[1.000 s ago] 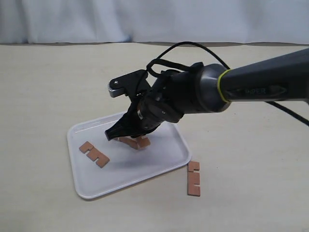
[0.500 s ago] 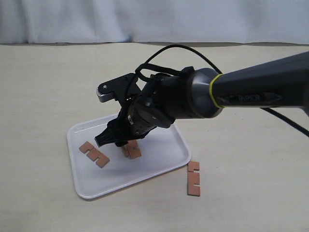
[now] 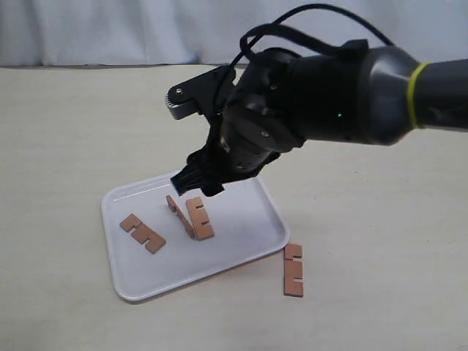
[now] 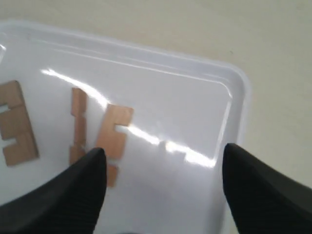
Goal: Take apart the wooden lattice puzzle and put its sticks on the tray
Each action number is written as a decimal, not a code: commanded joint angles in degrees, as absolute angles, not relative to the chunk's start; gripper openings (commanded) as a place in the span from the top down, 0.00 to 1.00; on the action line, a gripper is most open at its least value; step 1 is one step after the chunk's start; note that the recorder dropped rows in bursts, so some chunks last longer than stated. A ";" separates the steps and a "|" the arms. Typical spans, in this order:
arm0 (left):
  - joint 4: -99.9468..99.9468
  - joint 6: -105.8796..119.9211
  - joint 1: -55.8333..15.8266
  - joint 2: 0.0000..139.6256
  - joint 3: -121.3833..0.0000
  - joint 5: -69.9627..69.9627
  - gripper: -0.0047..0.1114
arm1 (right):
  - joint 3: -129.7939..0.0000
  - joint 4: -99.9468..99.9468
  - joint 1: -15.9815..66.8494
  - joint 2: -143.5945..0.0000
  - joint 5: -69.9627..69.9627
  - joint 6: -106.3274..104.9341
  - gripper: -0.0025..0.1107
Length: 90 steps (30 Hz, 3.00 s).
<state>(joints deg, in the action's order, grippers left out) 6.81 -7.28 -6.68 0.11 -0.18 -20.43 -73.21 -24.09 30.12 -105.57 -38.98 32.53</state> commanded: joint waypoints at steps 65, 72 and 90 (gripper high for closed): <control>6.89 -7.42 -6.66 0.00 0.00 -19.96 0.96 | -40.70 -47.40 30.06 -105.75 -23.35 84.40 0.59; 6.89 -7.42 -6.66 0.00 0.00 -19.96 0.96 | -40.70 -48.64 30.06 -105.83 -22.32 83.97 0.88; 6.89 -7.42 -6.66 0.00 0.00 -19.96 0.96 | -47.70 -60.25 30.06 -93.28 -35.96 70.06 0.94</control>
<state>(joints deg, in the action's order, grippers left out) 6.81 -7.28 -6.68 0.11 -0.18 -20.43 -45.45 -59.94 30.12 -93.68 -35.58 74.05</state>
